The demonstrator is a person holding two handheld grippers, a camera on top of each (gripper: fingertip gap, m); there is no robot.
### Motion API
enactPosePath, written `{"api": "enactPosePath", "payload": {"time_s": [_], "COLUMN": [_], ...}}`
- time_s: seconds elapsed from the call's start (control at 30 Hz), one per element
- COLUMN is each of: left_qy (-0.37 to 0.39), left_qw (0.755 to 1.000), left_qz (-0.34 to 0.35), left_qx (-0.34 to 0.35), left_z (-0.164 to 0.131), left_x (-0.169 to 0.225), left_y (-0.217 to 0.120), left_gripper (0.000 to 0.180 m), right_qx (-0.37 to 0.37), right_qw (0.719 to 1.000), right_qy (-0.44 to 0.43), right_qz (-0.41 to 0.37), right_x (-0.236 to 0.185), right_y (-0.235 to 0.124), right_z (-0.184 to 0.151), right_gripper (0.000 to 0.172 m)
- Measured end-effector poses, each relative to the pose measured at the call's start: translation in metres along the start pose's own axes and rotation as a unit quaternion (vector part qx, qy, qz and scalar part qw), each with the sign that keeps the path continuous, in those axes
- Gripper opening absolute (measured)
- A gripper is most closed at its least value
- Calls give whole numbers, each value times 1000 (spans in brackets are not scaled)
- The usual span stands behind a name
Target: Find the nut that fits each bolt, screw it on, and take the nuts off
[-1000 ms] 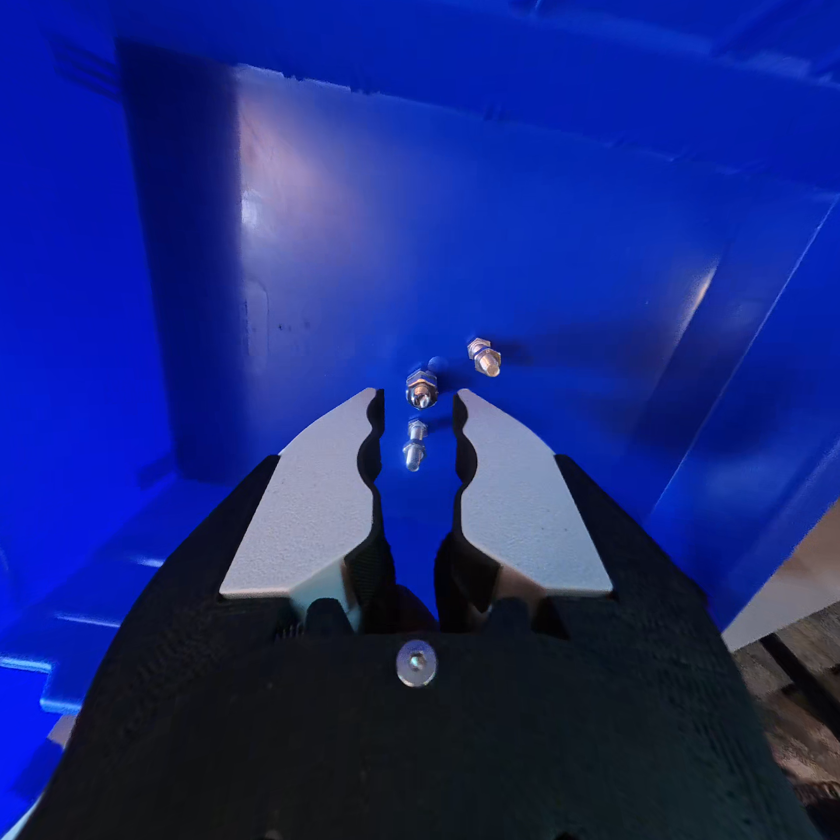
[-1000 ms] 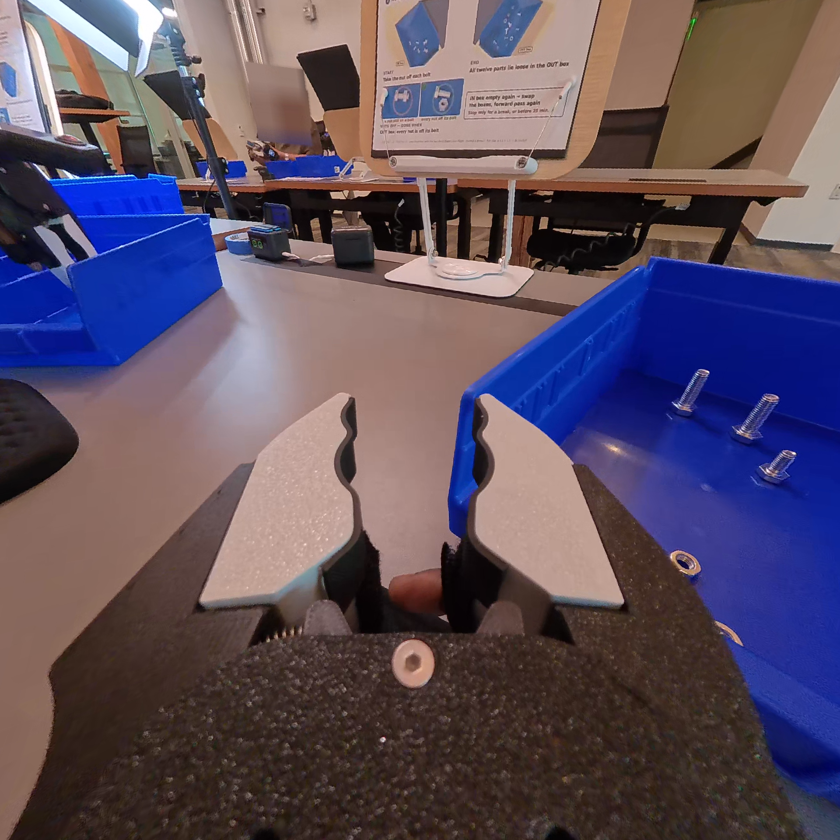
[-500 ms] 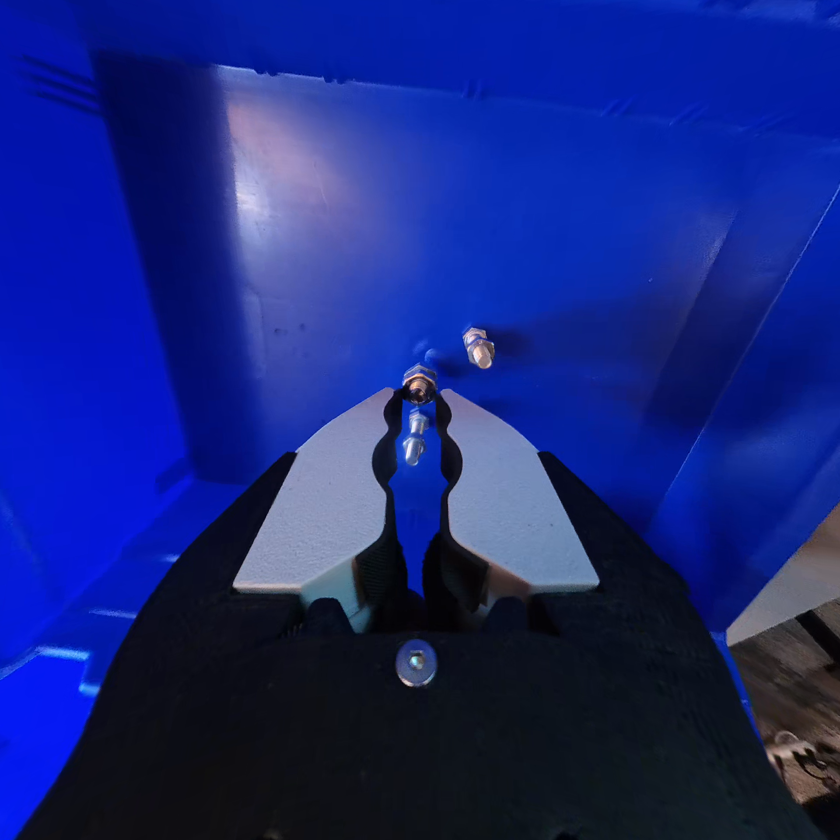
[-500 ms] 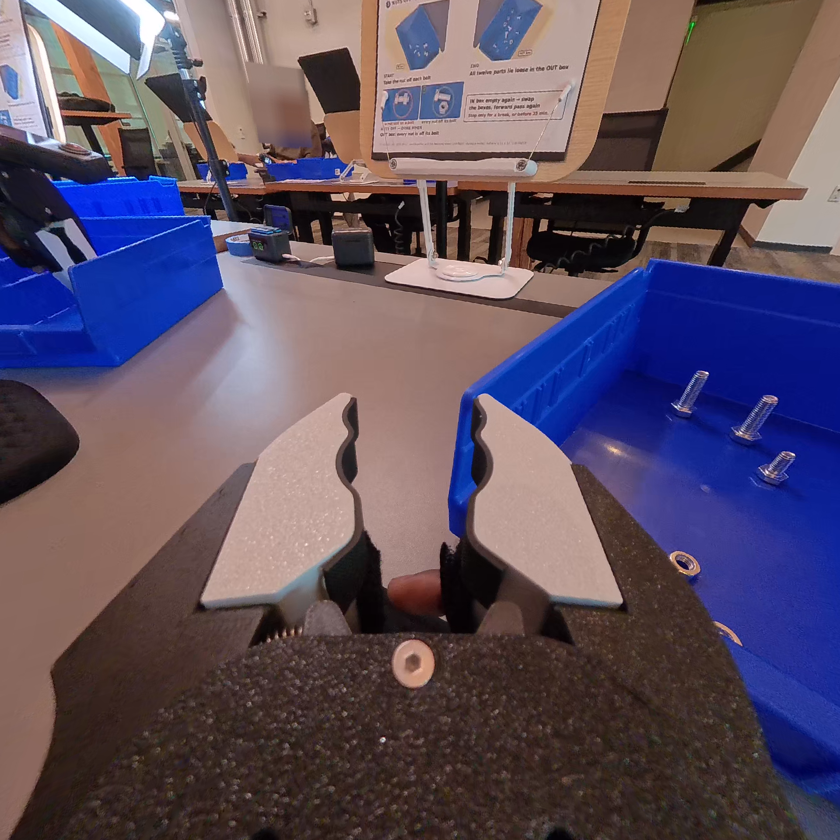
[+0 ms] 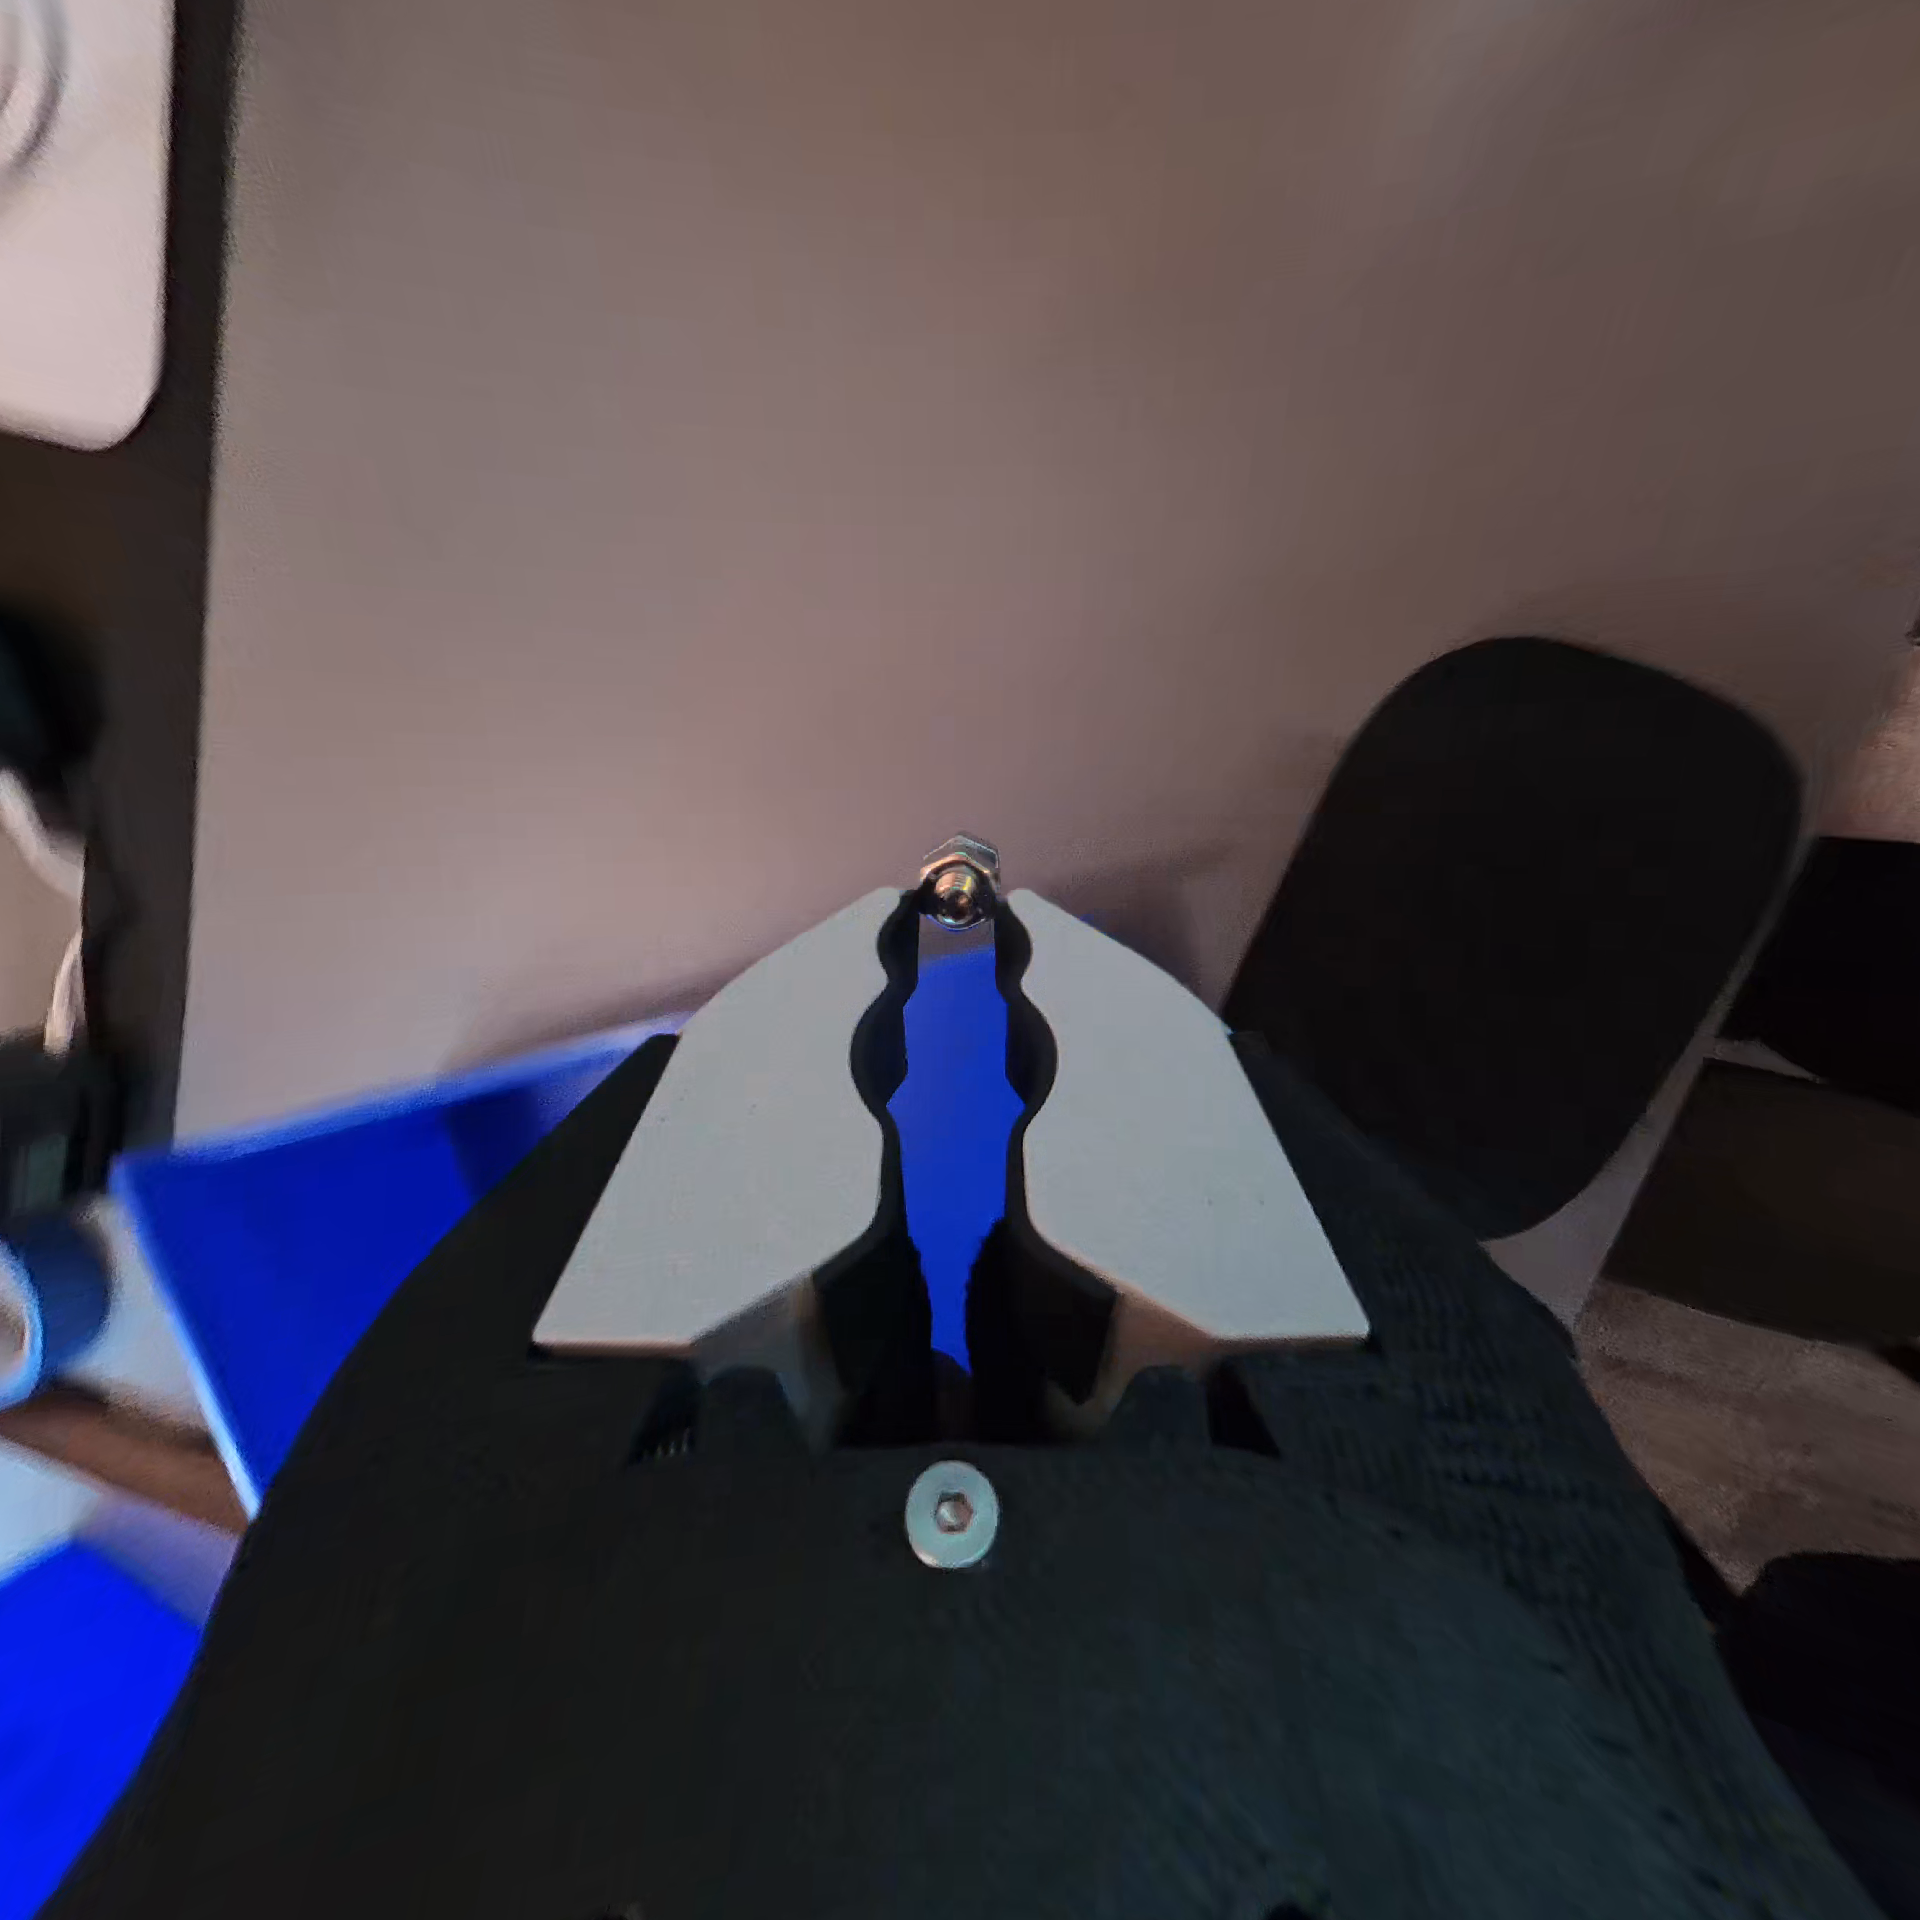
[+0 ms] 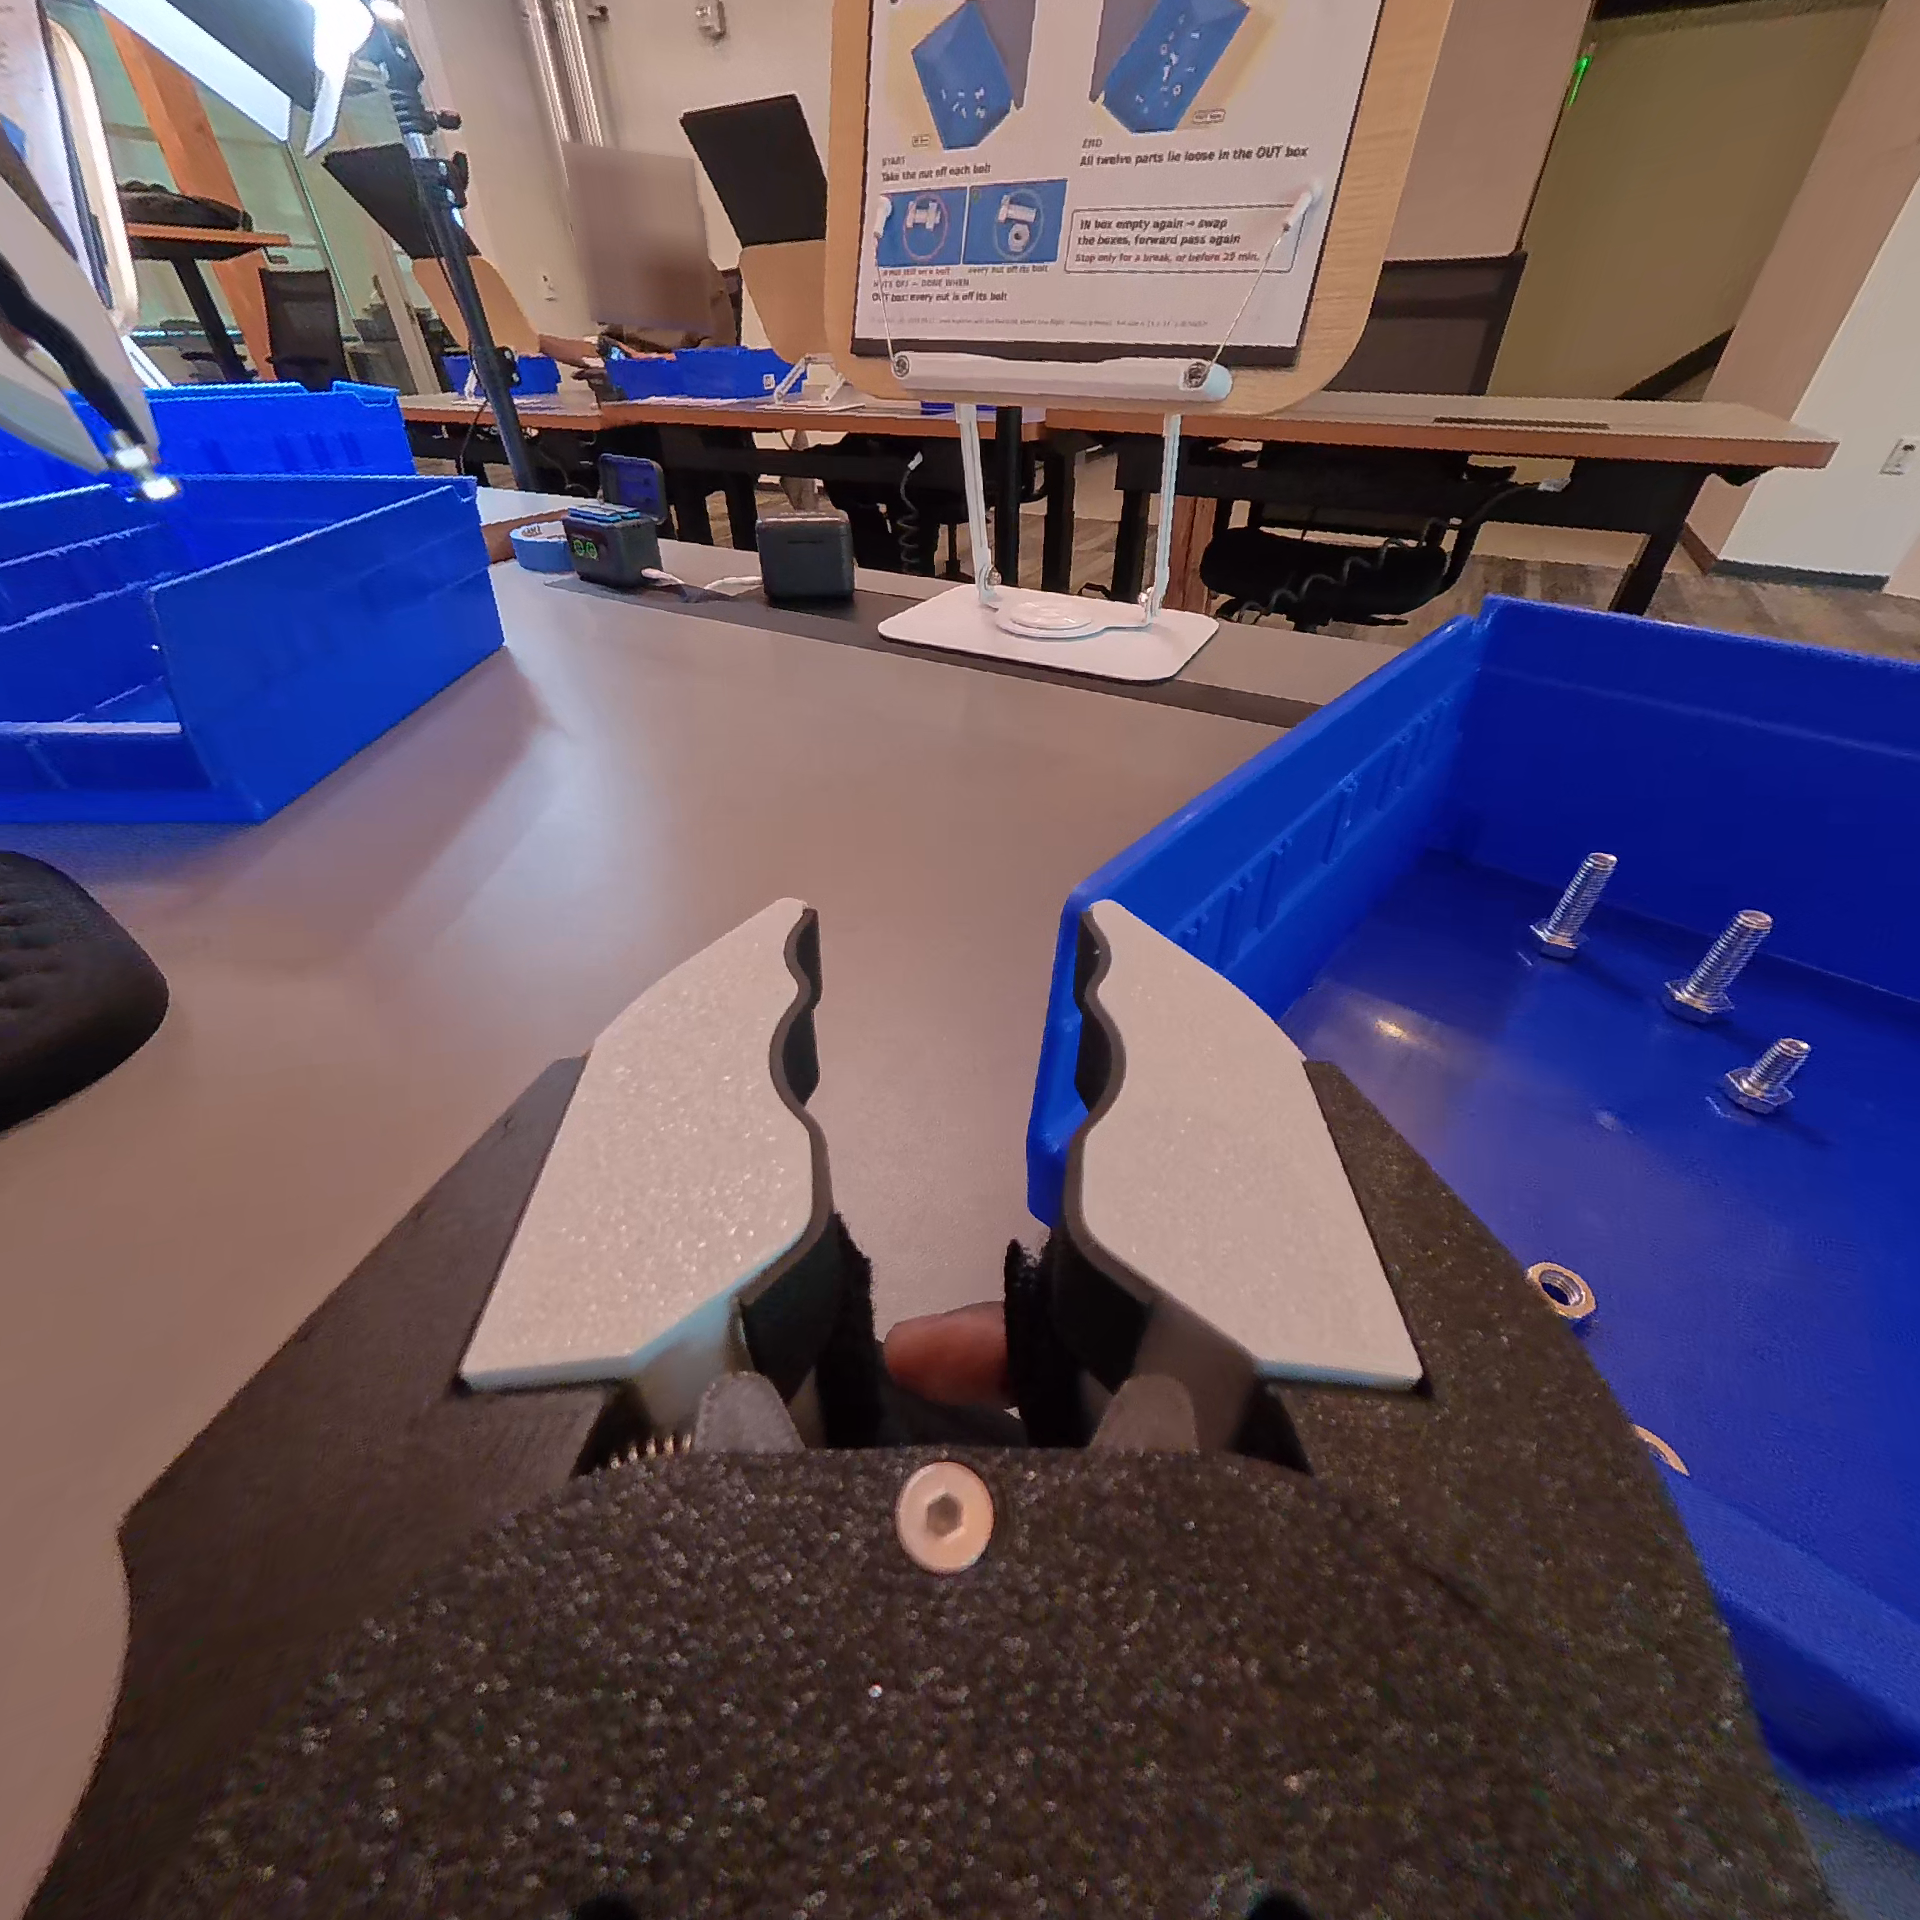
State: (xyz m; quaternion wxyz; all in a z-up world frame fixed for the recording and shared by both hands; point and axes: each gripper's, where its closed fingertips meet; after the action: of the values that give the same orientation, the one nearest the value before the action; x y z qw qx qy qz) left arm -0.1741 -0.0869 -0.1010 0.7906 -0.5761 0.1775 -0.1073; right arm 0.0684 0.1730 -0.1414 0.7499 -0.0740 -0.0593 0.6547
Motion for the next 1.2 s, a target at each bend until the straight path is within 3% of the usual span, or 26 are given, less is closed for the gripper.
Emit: {"api": "enactPosePath", "payload": {"time_s": [0.03, 0.2, 0.4, 0.57, 0.9, 1.0, 1.1, 1.2], "left_qy": [28, 132, 196, 214, 209, 180, 108, 4], "left_qw": [1000, 989, 973, 968, 969, 976, 976, 935], "left_qz": [-10, -60, -114, -116, -123, -119, -113, -81], "left_qx": [1, -25, -53, -67, -37, 20, 152, 345], "left_z": [14, 64, 96, 106, 110, 115, 129, 142], "left_x": [15, 88, 151, 162, 169, 165, 158, 137], "left_y": [6, 55, 112, 132, 137, 129, 109, 75], "left_gripper": [14, 14, 14, 14, 15, 19, 24, 29], "right_qx": [0, 3, 3, 4, -1, -2, -14, -27], "right_qw": [1000, 1000, 1000, 1000, 1000, 1000, 999, 993], "right_qy": [1, 2, 0, 3, 1, -2, -25, -87], "right_qz": [0, 1, 1, 3, 3, 10, 47, 81], "right_x": [0, 0, -1, 0, -1, -3, -16, -39], "right_y": [0, -1, -1, -1, 0, 0, 2, 3], "right_z": [0, 1, 0, 1, 0, 0, -1, -3], "right_gripper": [47, 47, 47, 47, 47, 47, 42, 39]}}
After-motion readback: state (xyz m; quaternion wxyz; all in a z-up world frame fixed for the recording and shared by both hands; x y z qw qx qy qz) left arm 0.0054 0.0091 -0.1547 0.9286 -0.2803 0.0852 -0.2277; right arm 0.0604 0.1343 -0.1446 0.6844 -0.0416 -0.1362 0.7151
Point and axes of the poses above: each gripper's, where its closed fingertips meet, y out along the fingers, z out of its top, x = y × z across the jaws, and after that the axes turned 6 degrees about -x, right-handed
